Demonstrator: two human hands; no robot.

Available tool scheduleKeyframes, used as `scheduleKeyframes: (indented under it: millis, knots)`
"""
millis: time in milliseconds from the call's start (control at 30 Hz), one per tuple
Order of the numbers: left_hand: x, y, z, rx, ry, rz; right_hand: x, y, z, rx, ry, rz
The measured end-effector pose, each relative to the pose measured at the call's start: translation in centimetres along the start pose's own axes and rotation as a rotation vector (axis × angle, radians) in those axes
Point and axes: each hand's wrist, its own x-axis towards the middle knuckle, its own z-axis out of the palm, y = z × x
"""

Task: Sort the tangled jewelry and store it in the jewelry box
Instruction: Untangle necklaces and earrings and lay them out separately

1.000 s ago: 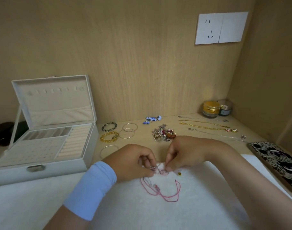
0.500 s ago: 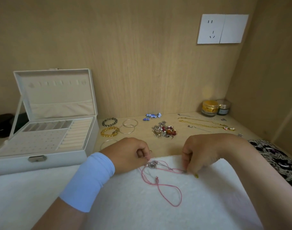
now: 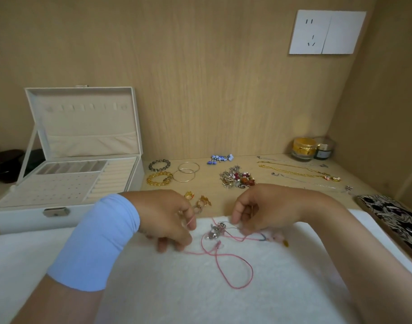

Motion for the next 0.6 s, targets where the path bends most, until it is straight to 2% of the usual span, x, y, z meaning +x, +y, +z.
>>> scheduleKeyframes:
  millis: [67, 133, 200, 267, 300, 367, 500, 600]
  knots:
    - [-0.5, 0.2, 0.0, 0.126, 0.016, -0.092, -0.2, 0.0, -0.1, 0.029, -0.002, 0.006]
    - [-0.3, 0.3, 0.0, 0.21, 0.157, -0.097, -0.2, -0.1, 0.0, 0.007, 0.015, 0.024]
    - [0.5, 0.5, 0.2, 0.196, 0.367, 0.007, 0.2, -0.2, 0.2, -0.078, 0.053, 0.048]
    - [1.9, 1.0, 1.0, 0.113, 0.536, 0.187, 0.4, -0.4, 0.5, -0.177, 0.096, 0.055]
    - [2.5, 1.5, 1.5, 0.103, 0.551, 0.257, 0.5, -0.5, 0.6, -0.202, 0.097, 0.046]
    - [3.5, 2.2, 2.8, 0.149, 0.475, 0.305, 0.3, -0.6, 0.5, -0.155, 0.054, 0.033]
    - [4.0, 1.9, 3.2, 0.205, 0.347, 0.22, 0.0, 0.2, 0.0, 0.039, 0.024, 0.002]
    - [4.0, 1.5, 2.9, 0.218, 0.399, 0.239, 0.1, 0.7, 0.0, 0.198, 0.034, -0.014]
